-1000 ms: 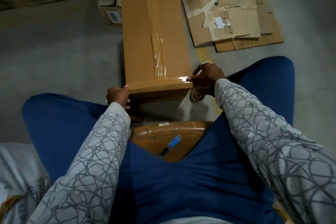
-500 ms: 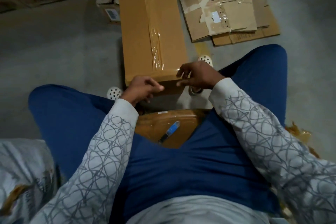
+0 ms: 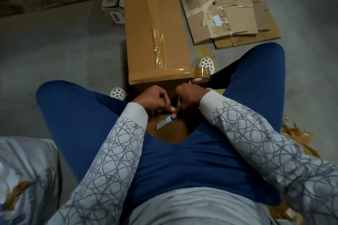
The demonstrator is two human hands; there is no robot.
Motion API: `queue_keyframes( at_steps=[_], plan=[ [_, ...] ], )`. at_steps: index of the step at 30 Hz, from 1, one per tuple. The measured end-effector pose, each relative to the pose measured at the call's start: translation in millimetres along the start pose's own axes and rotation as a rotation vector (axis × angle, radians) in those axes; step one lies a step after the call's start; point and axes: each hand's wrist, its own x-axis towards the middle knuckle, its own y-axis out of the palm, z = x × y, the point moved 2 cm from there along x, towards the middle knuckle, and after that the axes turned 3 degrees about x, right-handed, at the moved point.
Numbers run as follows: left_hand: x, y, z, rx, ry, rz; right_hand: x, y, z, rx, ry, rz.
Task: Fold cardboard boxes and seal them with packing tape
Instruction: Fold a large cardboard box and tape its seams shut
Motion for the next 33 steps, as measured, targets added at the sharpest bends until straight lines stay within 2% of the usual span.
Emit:
queue_keyframes(
  at_steps=[5,6,9,10,12,14,17,21,28,30,33],
  plan=[
    [8,-12,-4,-0.177,0.094,-0.199,-8,-15,-17,0.102,0.047,-0.065],
    [8,-13,-4,-0.175,0.099,-0.18,-8,-16,-19,0.145,0.054,-0.035],
    [8,1,-2,-0.029,0.022,0.065,-4,-14,-19,0.253,0.057,0.086],
    [8,4,1,-0.007,0.01,0.063,-1,-13,-21,0.243,0.073,0.081],
    [9,-3,3,-0.073,0.035,-0.116,1,-18,-30,0.187,0.14,-0.033],
    [6,-17,4,-0.233,0.058,-0.315,-3,-29,-42,0.103,0.227,-0.228],
    [5,-29,10,-0.367,0.045,-0.406,-8,-37,-52,0.135,0.274,-0.379],
    [24,-14,13,-0.318,-0.003,-0.31,-1,-28,-56,0.11,0.281,-0.305],
    [85,14,40,-0.198,-0.159,-0.103,53,5,-62,0.246,0.28,-0.082],
    [101,15,48,-0.139,-0.178,-0.116,77,21,-70,0.276,0.331,-0.017],
    [127,16,63,0.072,-0.239,-0.119,113,38,-85,0.346,0.386,-0.036]
  ],
)
